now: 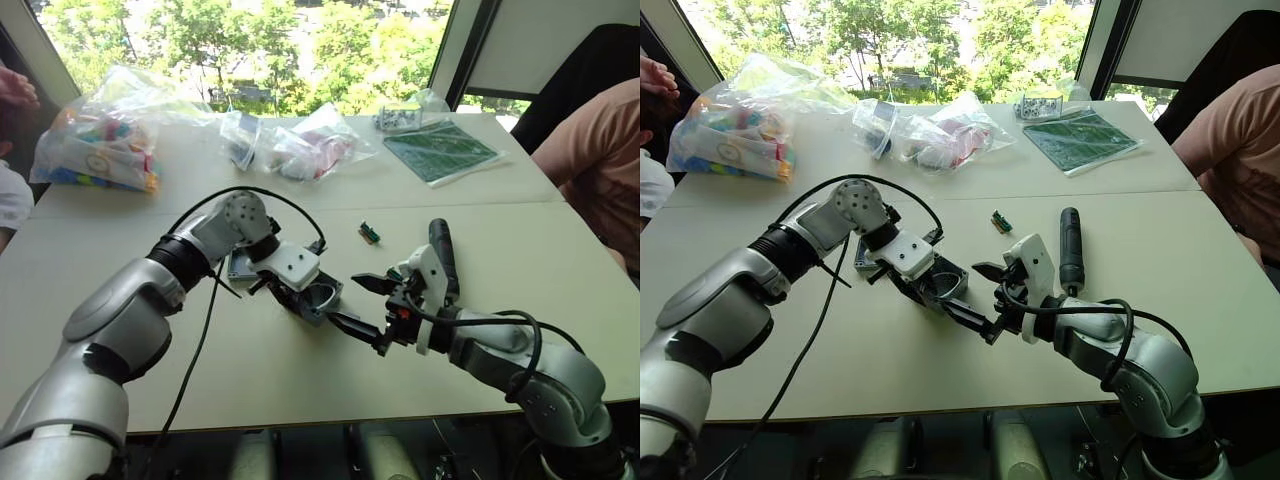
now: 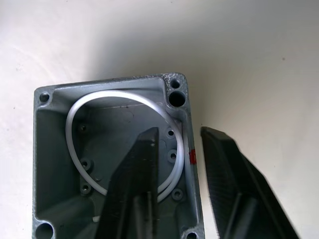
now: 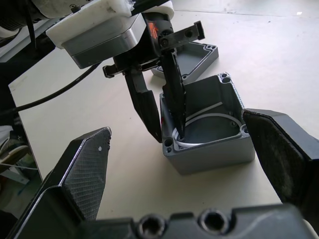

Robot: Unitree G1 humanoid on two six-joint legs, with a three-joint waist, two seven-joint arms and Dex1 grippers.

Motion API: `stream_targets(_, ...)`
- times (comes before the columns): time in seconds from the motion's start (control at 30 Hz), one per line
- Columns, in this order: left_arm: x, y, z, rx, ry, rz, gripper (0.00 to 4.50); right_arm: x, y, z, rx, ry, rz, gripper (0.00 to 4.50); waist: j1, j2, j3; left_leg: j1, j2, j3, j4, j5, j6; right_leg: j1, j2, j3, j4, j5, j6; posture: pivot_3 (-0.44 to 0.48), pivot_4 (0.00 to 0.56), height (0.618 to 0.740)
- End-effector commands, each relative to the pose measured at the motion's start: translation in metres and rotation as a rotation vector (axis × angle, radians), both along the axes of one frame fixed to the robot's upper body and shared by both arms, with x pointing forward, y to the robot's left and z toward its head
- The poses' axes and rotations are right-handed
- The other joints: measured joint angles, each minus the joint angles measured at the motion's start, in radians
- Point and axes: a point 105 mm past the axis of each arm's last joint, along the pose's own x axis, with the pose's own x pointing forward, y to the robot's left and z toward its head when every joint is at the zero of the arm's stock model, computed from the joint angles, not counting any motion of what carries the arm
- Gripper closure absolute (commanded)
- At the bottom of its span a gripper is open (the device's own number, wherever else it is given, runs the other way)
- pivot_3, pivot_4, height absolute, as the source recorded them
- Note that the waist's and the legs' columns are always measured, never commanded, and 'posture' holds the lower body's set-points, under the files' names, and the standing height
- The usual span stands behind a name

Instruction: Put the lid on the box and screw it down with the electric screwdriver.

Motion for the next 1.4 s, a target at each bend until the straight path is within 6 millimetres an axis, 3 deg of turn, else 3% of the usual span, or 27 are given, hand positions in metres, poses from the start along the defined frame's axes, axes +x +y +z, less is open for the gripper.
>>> stream_targets(0.03,0.008,0.009,0.025,-0.017,-0.017,0.084,1.79,-0.006,0.003,0.013,0.025,-0.037,0.047,0.00,-0.002,0.000,0.000,0.000,0.000,0.000,0.000,0.000,0.000,0.000,0.000,0.000,0.000,0.000,0.000,0.000,0.150,0.740)
stream_targets(0.07,0.008,0.012,0.032,-0.018,-0.021,0.105,1.79,-0.007,0.003,0.014,0.030,-0.036,0.057,0.00,-0.004,0.000,0.000,0.000,0.000,0.000,0.000,0.000,0.000,0.000,0.000,0.000,0.000,0.000,0.000,0.000,0.150,0.740)
stream_targets(0.1,0.011,0.017,0.058,-0.075,-0.025,0.173,1.79,-0.010,0.002,0.023,0.071,-0.040,0.077,0.00,-0.006,0.000,0.000,0.000,0.000,0.000,0.000,0.000,0.000,0.000,0.000,0.000,0.000,0.000,0.000,0.000,0.150,0.740)
stream_targets(0.2,0.012,0.031,0.108,-0.208,-0.003,0.322,1.79,-0.015,0.001,0.043,0.152,-0.055,0.125,0.00,-0.004,0.000,0.001,0.000,0.001,0.000,0.000,0.000,0.000,-0.001,0.001,0.000,0.001,0.000,0.000,0.000,0.150,0.740)
stream_targets(0.27,0.015,0.045,0.127,-0.275,0.041,0.480,1.79,-0.016,0.002,0.053,0.170,-0.068,0.157,0.00,-0.003,0.000,0.001,0.000,0.001,0.000,0.000,0.000,0.000,-0.001,0.001,0.000,0.001,-0.001,0.002,0.000,0.150,0.740)
stream_targets(0.33,0.026,0.067,0.130,-0.292,0.064,0.739,1.79,-0.014,0.006,0.062,0.133,-0.107,0.202,0.00,-0.004,0.001,0.001,0.001,0.001,0.000,0.000,0.000,0.000,0.001,0.000,0.000,0.001,-0.003,0.004,0.000,0.150,0.740)
stream_targets(0.4,0.038,0.082,0.121,-0.304,0.025,0.961,1.79,-0.011,0.010,0.067,0.086,-0.142,0.239,0.00,-0.006,0.002,0.001,0.002,0.001,0.000,0.000,0.000,0.000,0.001,0.000,0.000,0.001,-0.003,0.005,0.000,0.150,0.740)
stream_targets(0.53,0.052,0.095,0.098,-0.344,0.074,1.407,1.79,-0.005,0.022,0.069,0.001,-0.192,0.301,0.00,0.000,0.002,0.001,0.002,0.001,-0.003,-0.001,0.000,0.000,0.001,0.001,-0.003,0.003,-0.003,0.005,0.000,0.150,0.740)
stream_targets(0.8,0.054,0.109,0.052,-0.330,0.145,1.859,1.79,0.000,0.043,0.054,-0.067,-0.219,0.409,0.00,-0.001,0.001,0.001,0.001,0.000,-0.003,0.000,0.000,0.000,0.001,0.000,-0.003,0.002,0.001,0.006,0.000,0.150,0.740)
stream_targets(0.97,0.054,0.124,0.031,-0.254,0.123,1.974,1.79,0.001,0.048,0.049,-0.060,-0.226,0.416,0.00,-0.004,0.001,0.001,0.002,0.000,-0.003,0.000,0.000,0.000,0.001,0.000,-0.003,0.004,0.002,0.006,0.000,0.150,0.740)
stream_targets(1.4,0.060,0.121,-0.023,-0.118,0.151,1.998,1.79,0.003,0.044,0.043,-0.064,-0.227,0.353,0.00,0.002,0.001,0.000,0.003,-0.001,-0.003,0.000,0.000,0.000,0.002,-0.001,-0.003,0.003,0.002,0.006,0.000,0.150,0.740)
